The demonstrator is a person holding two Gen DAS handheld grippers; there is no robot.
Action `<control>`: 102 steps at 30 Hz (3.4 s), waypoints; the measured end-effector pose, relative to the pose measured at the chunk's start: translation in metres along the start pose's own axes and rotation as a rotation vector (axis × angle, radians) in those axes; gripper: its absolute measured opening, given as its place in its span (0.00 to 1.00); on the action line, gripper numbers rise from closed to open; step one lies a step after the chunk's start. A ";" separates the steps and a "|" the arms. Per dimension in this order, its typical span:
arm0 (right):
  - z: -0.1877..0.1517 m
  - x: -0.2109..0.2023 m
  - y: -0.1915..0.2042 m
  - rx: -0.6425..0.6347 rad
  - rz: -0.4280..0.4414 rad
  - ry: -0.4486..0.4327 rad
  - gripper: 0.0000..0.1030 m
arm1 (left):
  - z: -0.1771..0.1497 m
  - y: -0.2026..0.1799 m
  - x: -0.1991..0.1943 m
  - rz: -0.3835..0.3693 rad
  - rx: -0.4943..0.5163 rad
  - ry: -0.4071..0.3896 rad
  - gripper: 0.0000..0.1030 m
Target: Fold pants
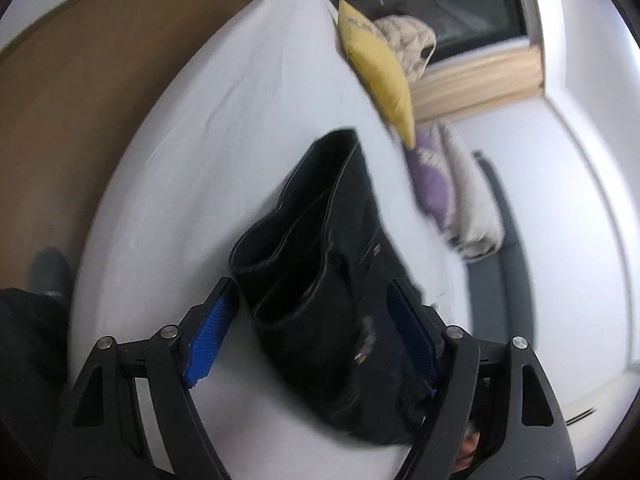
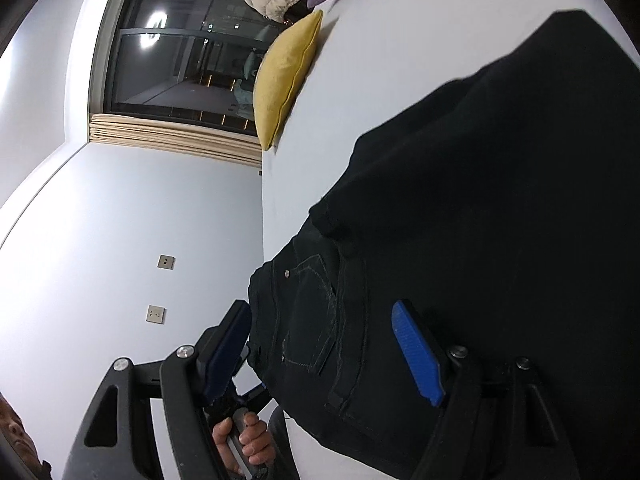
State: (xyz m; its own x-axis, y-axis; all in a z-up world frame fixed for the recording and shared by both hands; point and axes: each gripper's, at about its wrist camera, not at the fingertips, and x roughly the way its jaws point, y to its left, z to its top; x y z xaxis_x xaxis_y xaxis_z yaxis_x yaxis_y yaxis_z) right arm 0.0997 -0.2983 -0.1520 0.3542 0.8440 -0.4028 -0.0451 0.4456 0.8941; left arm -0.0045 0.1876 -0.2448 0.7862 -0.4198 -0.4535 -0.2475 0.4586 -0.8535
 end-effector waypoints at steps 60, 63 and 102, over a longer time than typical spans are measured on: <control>0.068 0.008 0.028 -0.185 -0.001 0.232 0.92 | -0.186 -0.283 0.164 0.139 1.070 0.290 0.11; 0.069 0.020 0.036 -0.254 -0.094 0.267 0.65 | -0.203 -0.290 0.161 0.135 1.156 0.282 0.11; 0.061 -0.144 -0.003 -0.207 -0.109 -0.035 0.71 | -0.156 -0.302 0.212 0.042 1.069 0.386 0.58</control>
State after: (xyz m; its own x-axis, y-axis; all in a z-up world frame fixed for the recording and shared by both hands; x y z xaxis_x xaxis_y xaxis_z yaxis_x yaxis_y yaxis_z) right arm 0.1061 -0.4389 -0.0846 0.3990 0.7784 -0.4846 -0.1943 0.5882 0.7850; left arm 0.1486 -0.1618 -0.1237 0.5163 -0.5162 -0.6833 0.4853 0.8338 -0.2632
